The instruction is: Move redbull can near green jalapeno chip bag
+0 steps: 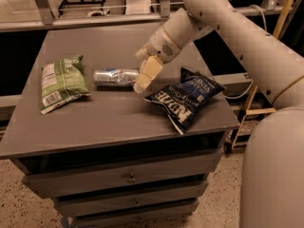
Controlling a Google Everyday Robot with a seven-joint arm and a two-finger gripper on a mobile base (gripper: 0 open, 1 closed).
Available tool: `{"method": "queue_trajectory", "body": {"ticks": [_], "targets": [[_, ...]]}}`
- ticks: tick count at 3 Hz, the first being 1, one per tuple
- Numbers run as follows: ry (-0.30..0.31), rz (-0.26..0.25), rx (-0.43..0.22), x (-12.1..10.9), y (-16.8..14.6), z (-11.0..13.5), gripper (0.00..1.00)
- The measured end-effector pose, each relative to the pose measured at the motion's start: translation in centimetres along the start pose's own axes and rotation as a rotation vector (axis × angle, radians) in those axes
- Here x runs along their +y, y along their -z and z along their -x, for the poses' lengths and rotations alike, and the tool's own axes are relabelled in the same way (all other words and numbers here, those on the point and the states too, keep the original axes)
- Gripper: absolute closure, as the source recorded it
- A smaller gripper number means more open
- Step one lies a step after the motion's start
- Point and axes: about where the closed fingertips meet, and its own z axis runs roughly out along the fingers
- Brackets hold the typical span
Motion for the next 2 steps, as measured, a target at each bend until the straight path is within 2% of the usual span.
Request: {"method": "queue_trajectory", "body": {"ticks": [1,2], "targets": [[0.021,-0.046,0.004,0.5,2.4,0.6,0.00],[0.058,-0.110,0.027,0.5,6.0,1.6,0.00]]}}
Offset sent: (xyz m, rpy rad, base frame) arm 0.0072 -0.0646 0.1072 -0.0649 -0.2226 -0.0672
